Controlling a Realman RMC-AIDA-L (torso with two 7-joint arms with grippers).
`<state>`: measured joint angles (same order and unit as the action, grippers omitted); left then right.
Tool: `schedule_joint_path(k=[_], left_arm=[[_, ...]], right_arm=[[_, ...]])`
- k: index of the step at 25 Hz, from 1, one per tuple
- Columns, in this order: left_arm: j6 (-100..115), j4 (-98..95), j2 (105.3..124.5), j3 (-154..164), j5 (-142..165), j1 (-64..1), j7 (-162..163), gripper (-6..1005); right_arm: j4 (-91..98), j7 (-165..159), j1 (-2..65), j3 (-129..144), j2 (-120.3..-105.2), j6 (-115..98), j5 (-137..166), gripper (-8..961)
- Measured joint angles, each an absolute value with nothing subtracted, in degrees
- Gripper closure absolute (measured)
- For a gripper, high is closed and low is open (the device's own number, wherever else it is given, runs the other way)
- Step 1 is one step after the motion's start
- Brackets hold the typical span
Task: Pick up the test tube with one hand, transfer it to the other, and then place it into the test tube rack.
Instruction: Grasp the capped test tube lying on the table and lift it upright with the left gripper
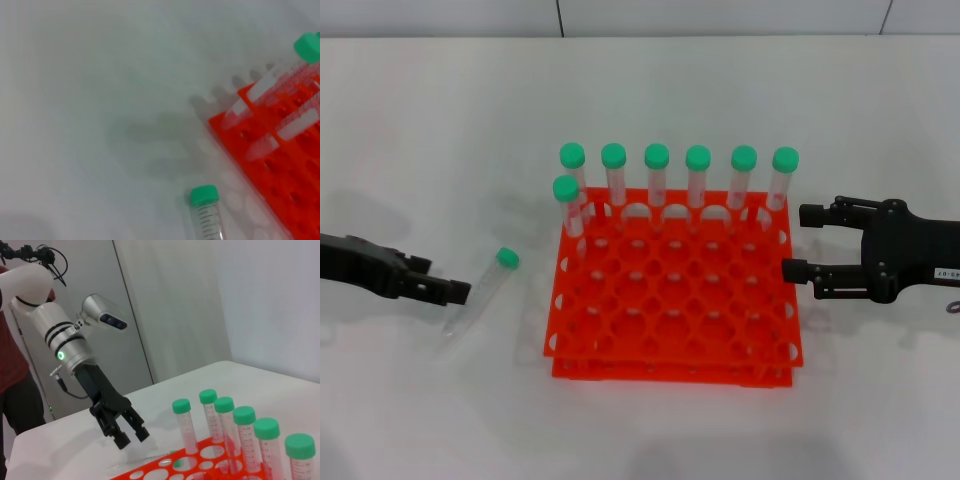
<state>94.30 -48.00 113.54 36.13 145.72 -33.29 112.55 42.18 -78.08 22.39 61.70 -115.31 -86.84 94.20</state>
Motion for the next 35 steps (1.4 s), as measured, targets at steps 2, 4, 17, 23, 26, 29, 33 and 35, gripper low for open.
schedule_joint_path(k=[2,4,17,23,26,29,33,35], left_arm=[[94.04,-47.08,113.61,36.24,145.97,-33.76,112.69,116],[93.96,-46.52,113.65,36.35,146.03,-34.11,112.72,118],[94.96,-46.42,113.17,39.61,147.19,-34.48,115.13,127],[95.91,-46.47,112.33,41.25,148.71,-35.65,116.89,130],[96.33,-46.41,112.22,41.35,149.38,-36.21,117.19,131],[96.73,-46.40,112.33,41.35,150.21,-36.85,117.21,133],[96.89,-46.40,112.51,41.42,150.70,-37.34,117.32,134],[96.92,-46.40,112.57,41.83,151.47,-37.49,117.85,135]], right_arm=[[42.18,-78.14,22.40,61.70,-115.31,-86.83,94.20,140],[42.18,-78.14,22.41,61.79,-115.31,-86.83,94.20,140],[42.18,-78.14,22.74,62.31,-115.30,-86.83,94.21,139],[42.18,-78.14,22.87,62.48,-115.31,-86.83,94.22,139],[42.15,-78.13,22.87,62.75,-115.31,-86.83,94.22,139],[42.12,-78.13,22.83,63.02,-115.31,-86.82,94.22,140],[42.10,-78.10,22.77,63.05,-115.31,-86.66,94.22,140],[42.00,-78.08,22.76,63.05,-115.31,-86.65,94.21,140]])
